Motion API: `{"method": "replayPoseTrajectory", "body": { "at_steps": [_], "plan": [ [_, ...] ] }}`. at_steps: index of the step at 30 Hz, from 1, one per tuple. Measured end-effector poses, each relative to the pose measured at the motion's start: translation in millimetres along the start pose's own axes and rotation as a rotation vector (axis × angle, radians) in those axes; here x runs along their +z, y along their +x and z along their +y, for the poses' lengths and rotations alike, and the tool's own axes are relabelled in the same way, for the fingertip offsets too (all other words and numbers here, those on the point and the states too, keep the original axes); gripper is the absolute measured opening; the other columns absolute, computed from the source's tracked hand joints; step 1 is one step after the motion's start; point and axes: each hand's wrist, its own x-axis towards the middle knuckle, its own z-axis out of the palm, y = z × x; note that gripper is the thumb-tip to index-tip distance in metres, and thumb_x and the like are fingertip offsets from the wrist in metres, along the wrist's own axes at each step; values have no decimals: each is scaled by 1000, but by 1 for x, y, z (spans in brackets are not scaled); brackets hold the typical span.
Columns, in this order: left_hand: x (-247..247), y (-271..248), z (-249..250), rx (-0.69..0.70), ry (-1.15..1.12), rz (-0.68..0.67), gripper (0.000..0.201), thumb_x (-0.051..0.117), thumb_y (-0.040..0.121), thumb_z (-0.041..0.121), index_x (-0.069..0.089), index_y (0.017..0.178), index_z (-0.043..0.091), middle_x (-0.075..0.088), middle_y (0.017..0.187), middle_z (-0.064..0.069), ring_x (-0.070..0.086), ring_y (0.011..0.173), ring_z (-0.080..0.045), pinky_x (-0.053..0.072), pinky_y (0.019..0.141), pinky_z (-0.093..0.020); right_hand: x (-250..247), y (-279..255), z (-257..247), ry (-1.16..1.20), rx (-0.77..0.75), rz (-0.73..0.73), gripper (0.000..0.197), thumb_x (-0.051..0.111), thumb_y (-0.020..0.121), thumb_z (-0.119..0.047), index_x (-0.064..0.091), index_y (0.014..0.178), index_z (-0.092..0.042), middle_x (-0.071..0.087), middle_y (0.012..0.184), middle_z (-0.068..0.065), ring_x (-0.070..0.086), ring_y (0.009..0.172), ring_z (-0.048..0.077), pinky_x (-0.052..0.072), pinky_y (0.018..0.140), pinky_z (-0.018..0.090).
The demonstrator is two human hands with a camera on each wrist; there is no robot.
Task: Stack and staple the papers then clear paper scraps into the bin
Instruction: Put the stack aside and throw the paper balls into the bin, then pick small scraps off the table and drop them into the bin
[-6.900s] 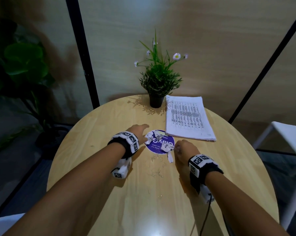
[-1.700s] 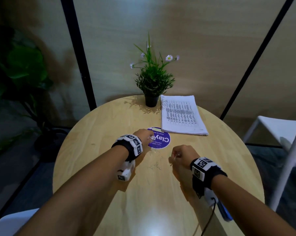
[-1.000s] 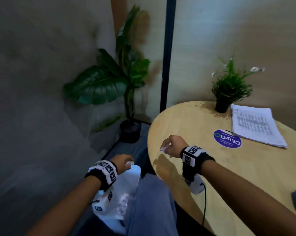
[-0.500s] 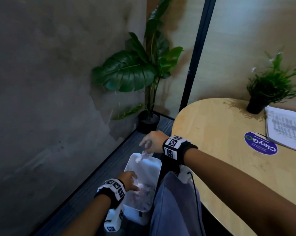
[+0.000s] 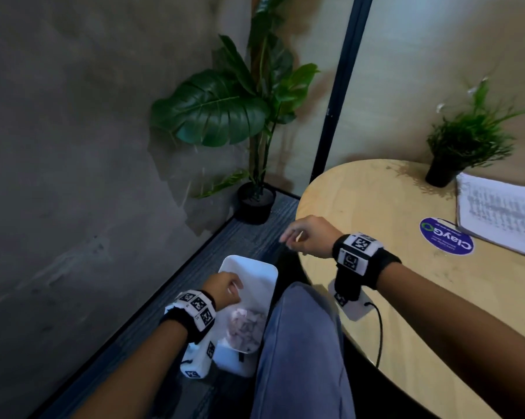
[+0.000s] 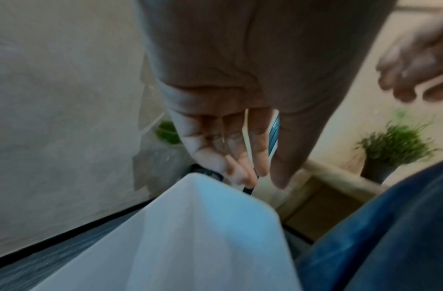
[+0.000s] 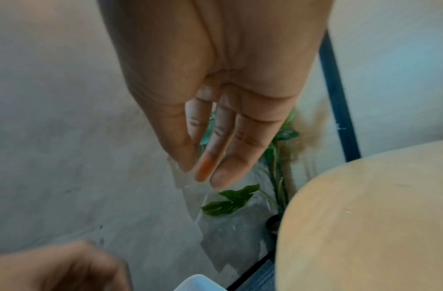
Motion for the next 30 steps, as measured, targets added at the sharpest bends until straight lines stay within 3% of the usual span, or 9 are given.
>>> {"method": "replayPoseTrajectory", "body": {
  "at_steps": [3,7,11,14,16,20,25,28,30],
  "plan": [
    [-24,-4,36,79,-94,159,14,63,82,8,63,91,19,59,70,12,51,62,-4,37,71,-16,-8,-40,31,125,96,129,14,63,86,-7,72,94,-13,67,82,2,60,58,6,52,56,19],
    [-45,-15,104,226,-179,279,11,59,88,10,66,96,9,60,82,1,54,77,-14,39,73,-22,-10,-105,72,291,243,294,18,63,85,-3,68,81,-20,62,71,-2,58,59,17,54,60,31],
    [-40,-18,174,394,-149,227,6,58,90,14,63,93,17,61,88,-1,58,84,-21,45,76,-28,-10,-170,112,322,415,407,33,62,83,-3,65,70,-32,64,70,-5,60,66,19,55,73,40],
    [-13,-6,222,436,13,121,19,57,91,24,61,109,19,54,116,-4,54,108,-20,44,96,-32,-12,-214,138,271,554,417,20,62,84,-9,68,86,-27,67,92,-1,61,80,16,51,79,31],
    [11,9,247,397,121,10,41,56,91,32,52,129,16,38,139,-7,43,127,-23,36,107,-32,-14,-237,155,170,659,329,24,61,86,-17,66,109,-21,65,113,4,61,96,17,45,83,25],
    [59,36,277,238,380,-154,74,49,91,49,21,149,12,4,158,-12,18,145,-29,23,117,-41,-21,-281,184,-43,841,179,48,54,92,-32,45,137,-18,45,139,11,48,125,25,38,100,30],
    [100,58,280,63,581,-156,88,35,91,61,-5,150,10,-12,158,-17,-6,147,-35,8,118,-51,-35,-340,220,-190,1097,319,55,54,90,-38,33,140,-29,34,139,12,40,124,34,43,100,46],
    [111,68,274,-10,537,-90,91,39,87,64,3,150,9,0,158,-19,5,146,-37,14,119,-49,-40,-363,239,-64,1126,248,77,64,83,-40,19,145,-31,35,134,14,51,113,35,48,93,42],
    [118,86,264,-23,529,-128,95,37,84,69,1,150,11,-2,158,-19,7,146,-36,16,118,-50,-41,-371,253,-5,1096,247,82,67,79,-34,20,145,-28,45,126,14,56,105,31,47,85,35]
  ]
}}
